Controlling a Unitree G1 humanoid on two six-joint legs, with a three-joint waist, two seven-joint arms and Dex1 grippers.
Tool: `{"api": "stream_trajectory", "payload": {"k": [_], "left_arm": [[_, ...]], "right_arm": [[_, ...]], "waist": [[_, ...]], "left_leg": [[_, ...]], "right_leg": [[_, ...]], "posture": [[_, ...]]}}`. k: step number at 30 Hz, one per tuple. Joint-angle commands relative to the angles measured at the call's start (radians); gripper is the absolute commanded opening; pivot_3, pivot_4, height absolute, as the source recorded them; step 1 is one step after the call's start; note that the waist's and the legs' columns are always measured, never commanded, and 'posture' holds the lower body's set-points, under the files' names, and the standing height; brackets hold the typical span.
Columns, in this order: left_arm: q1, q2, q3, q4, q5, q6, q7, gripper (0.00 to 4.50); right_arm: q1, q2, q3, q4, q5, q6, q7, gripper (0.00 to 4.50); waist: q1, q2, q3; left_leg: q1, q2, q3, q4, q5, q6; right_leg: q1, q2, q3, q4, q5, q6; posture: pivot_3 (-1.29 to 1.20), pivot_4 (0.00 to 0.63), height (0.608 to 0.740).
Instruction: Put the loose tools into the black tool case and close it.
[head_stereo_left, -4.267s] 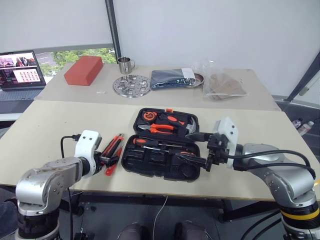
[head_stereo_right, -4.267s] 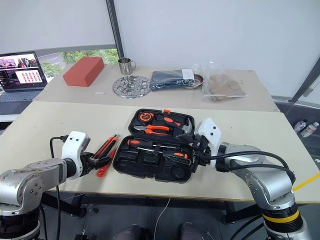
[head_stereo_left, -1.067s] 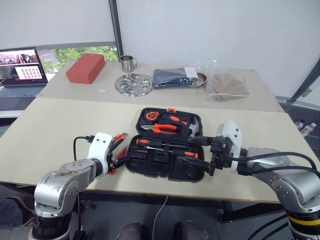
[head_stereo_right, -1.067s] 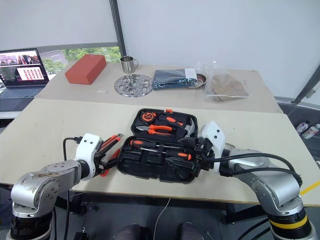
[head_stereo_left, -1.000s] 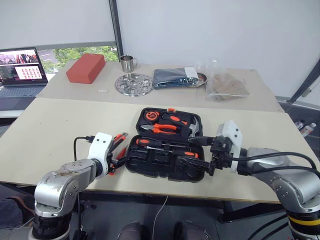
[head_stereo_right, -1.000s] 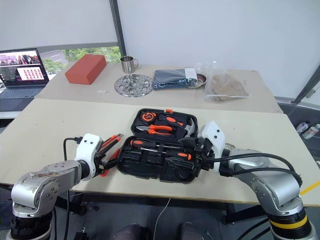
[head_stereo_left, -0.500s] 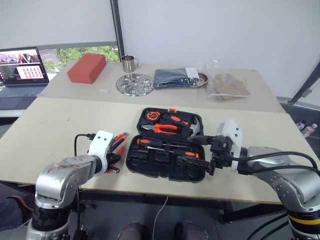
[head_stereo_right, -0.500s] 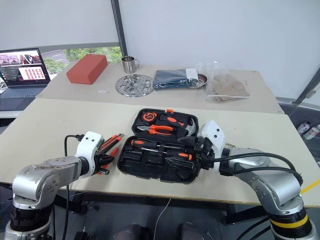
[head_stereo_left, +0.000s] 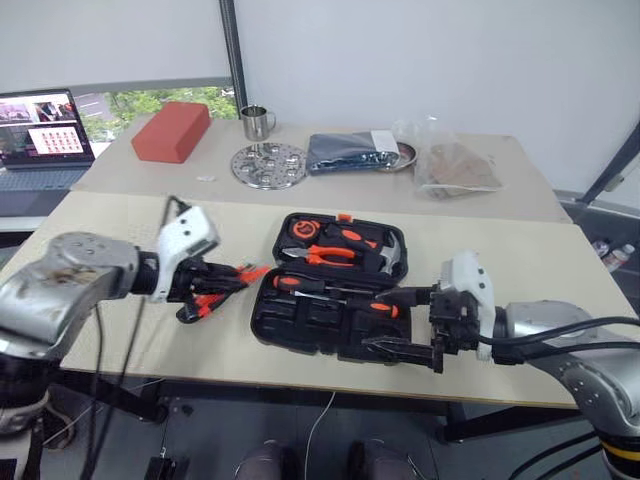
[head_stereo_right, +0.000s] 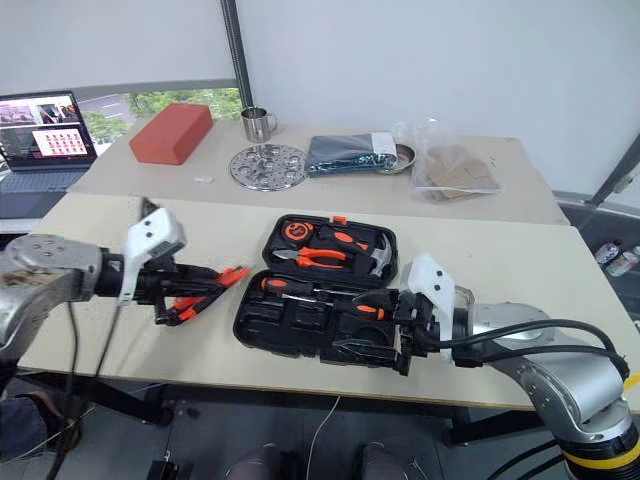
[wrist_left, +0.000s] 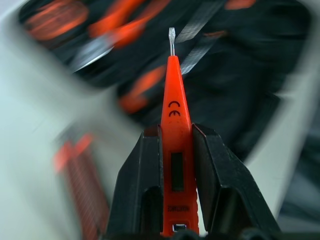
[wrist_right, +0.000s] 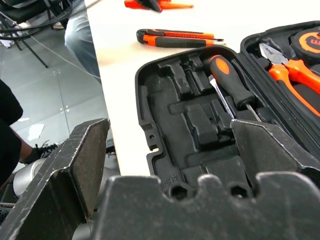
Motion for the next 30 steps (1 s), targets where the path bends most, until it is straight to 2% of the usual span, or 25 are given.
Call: {"api": "stream_trajectory", "payload": {"k": [1,6,13,21,30], "left_arm": [[-0.155,-0.098,-0.164,0.207,0.154,-0.200,-0.151,0.40],[-0.309,-0.266,-0.273,0.496,0.274,-0.342,-0.242,0.40],[-0.351,-0.388,-0.300,0.640,0.354,-0.445,-0.283,0.40],[-0.346,-0.423,-0.301,0.716,0.433,-0.468,-0.284,0.40],[-0.318,-0.425,-0.272,0.711,0.424,-0.478,-0.319,0.40]], "right_arm": [[0.001,0.021,-0.008,-0.043,-0.008,-0.026,-0.033,4.50],[0.029,0.033,-0.022,-0.076,-0.008,-0.020,-0.083,4.50],[0.075,0.042,-0.046,-0.117,-0.006,-0.016,-0.154,4.50],[0.098,0.048,-0.056,-0.135,0.002,-0.020,-0.199,4.50],[0.079,0.053,-0.047,-0.110,-0.002,-0.027,-0.207,4.50]], "waist": [[0.002,0.000,0.000],[-0.010,-0.001,0.000],[-0.019,-0.001,0.000],[-0.018,-0.001,0.000],[-0.023,-0.001,0.000]], "left_leg": [[0.000,-0.001,0.000,0.001,0.001,0.003],[-0.003,0.001,0.001,0.005,0.002,0.005],[-0.003,0.002,0.001,0.006,0.002,0.006],[-0.003,0.002,0.000,0.010,0.001,0.007],[-0.003,0.003,0.000,0.011,0.001,0.007]], "right_leg": [[0.000,0.001,-0.001,0.001,0.000,0.000],[-0.002,0.004,0.001,0.001,0.000,0.001],[-0.002,0.004,0.002,0.001,-0.001,0.002],[-0.001,0.004,0.002,0.002,-0.001,0.003],[-0.001,0.004,0.002,0.003,0.000,0.002]], "posture": [[0.00,0.150,0.736],[0.00,0.150,0.736],[0.00,0.150,0.736],[0.00,0.150,0.736],[0.00,0.150,0.736]]}}
